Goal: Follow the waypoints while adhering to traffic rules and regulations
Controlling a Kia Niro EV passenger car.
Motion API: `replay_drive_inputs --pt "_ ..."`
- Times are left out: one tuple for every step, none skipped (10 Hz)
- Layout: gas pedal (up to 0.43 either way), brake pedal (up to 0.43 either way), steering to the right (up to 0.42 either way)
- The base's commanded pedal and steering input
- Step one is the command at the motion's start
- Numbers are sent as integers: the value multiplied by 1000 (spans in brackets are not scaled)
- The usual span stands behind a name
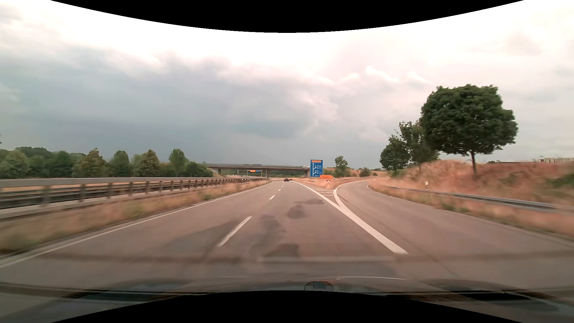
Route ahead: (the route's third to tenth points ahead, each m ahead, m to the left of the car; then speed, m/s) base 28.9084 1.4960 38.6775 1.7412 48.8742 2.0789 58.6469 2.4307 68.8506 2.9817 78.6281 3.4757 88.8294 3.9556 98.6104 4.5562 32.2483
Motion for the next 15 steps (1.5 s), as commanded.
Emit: replay_drive_inputs --pt "220 0 -5" --pt "220 0 -5" --pt "220 0 -6" --pt "220 0 -5" --pt "220 0 -5" --pt "220 0 -5" --pt "220 0 -5" --pt "220 0 -5" --pt "220 0 -4" --pt "220 0 -5" --pt "209 0 -5" --pt "209 0 -5" --pt "209 0 -5" --pt "209 0 -5" --pt "209 0 -5"
